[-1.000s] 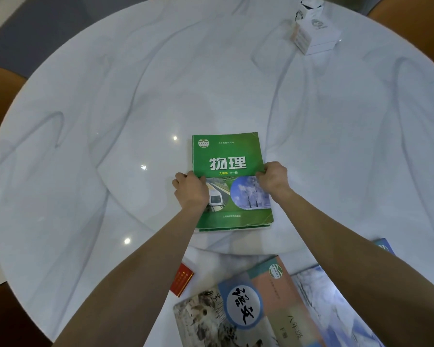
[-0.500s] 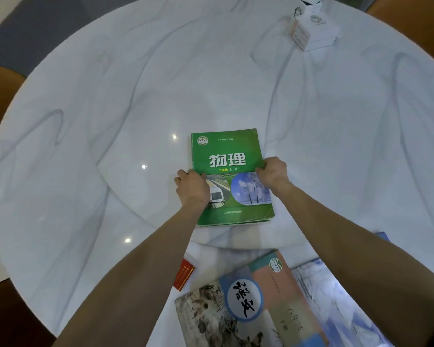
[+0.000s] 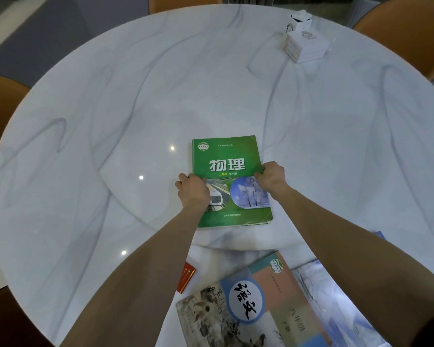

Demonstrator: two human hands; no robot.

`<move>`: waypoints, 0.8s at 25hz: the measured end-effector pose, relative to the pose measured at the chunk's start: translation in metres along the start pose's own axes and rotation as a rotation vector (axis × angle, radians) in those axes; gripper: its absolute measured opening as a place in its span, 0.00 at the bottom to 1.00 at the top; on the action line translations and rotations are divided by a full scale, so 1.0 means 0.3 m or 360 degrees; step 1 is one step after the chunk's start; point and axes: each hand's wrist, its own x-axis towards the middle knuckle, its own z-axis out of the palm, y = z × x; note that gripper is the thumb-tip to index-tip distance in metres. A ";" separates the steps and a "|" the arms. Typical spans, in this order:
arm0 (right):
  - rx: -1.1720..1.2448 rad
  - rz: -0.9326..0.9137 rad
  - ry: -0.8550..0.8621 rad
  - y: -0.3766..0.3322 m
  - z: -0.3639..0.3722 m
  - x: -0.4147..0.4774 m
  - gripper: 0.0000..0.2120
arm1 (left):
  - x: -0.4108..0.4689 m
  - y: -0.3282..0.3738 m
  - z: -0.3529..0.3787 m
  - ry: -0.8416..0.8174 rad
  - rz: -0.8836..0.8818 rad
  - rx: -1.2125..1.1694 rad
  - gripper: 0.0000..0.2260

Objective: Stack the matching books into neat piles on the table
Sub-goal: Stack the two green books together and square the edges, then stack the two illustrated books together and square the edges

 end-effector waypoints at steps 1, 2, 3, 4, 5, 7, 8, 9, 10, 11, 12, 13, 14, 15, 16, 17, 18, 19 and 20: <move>0.0028 0.0003 0.0000 0.003 -0.002 -0.010 0.14 | -0.002 0.000 -0.004 -0.0016 0.0015 0.0018 0.16; 0.0065 0.0006 0.0003 0.008 -0.004 -0.020 0.14 | -0.006 0.001 -0.010 -0.0030 0.0031 0.0030 0.16; 0.0095 0.0004 0.0010 0.021 -0.005 -0.038 0.14 | -0.020 -0.002 -0.015 -0.0034 0.0050 0.0029 0.16; 0.0101 -0.0012 0.0028 0.034 -0.008 -0.062 0.15 | -0.039 -0.005 -0.021 -0.0014 0.0084 0.0033 0.16; 0.0079 -0.0033 0.0041 0.048 -0.011 -0.087 0.15 | -0.062 -0.008 -0.027 0.0018 0.0136 0.0072 0.15; 0.0009 -0.0065 0.0064 0.075 -0.021 -0.140 0.14 | -0.110 -0.009 -0.037 0.0071 0.0271 0.0218 0.14; -0.0027 -0.0088 0.0074 0.090 -0.024 -0.172 0.14 | -0.137 -0.011 -0.039 0.0082 0.0355 0.0289 0.14; -0.0086 -0.0123 0.0079 0.101 -0.029 -0.206 0.14 | -0.163 -0.009 -0.042 0.0079 0.0450 0.0342 0.15; -0.0169 -0.0162 0.0083 0.112 -0.031 -0.241 0.15 | -0.189 -0.007 -0.042 0.0060 0.0541 0.0382 0.15; -0.0266 -0.0206 0.0090 0.123 -0.034 -0.277 0.15 | -0.214 -0.002 -0.043 0.0043 0.0629 0.0421 0.16; -0.0362 -0.0250 0.0100 0.132 -0.034 -0.309 0.15 | -0.235 0.003 -0.045 0.0029 0.0712 0.0462 0.17; -0.0446 -0.0277 0.0115 0.155 -0.036 -0.356 0.15 | -0.271 0.008 -0.042 0.0009 0.0794 0.0508 0.17; -0.0520 -0.0309 0.0135 0.168 -0.032 -0.387 0.15 | -0.292 0.012 -0.040 -0.0002 0.0862 0.0546 0.17; -0.0578 -0.0334 0.0153 0.183 -0.027 -0.415 0.15 | -0.312 0.011 -0.037 -0.0019 0.0921 0.0577 0.16; -0.0622 -0.0347 0.0181 0.201 -0.023 -0.447 0.15 | -0.340 0.008 -0.032 -0.0037 0.0986 0.0602 0.15; -0.0659 -0.0361 0.0209 0.215 -0.023 -0.476 0.15 | -0.361 0.005 -0.029 -0.0056 0.1052 0.0626 0.15; -0.0690 -0.0366 0.0227 0.236 -0.019 -0.508 0.15 | -0.389 -0.005 -0.022 -0.0088 0.1107 0.0645 0.15; -0.0714 -0.0366 0.0241 0.256 -0.018 -0.541 0.15 | -0.415 -0.015 -0.012 -0.0119 0.1156 0.0656 0.16; -0.0737 -0.0373 0.0254 0.278 -0.015 -0.569 0.15 | -0.435 -0.027 -0.002 -0.0151 0.1197 0.0664 0.16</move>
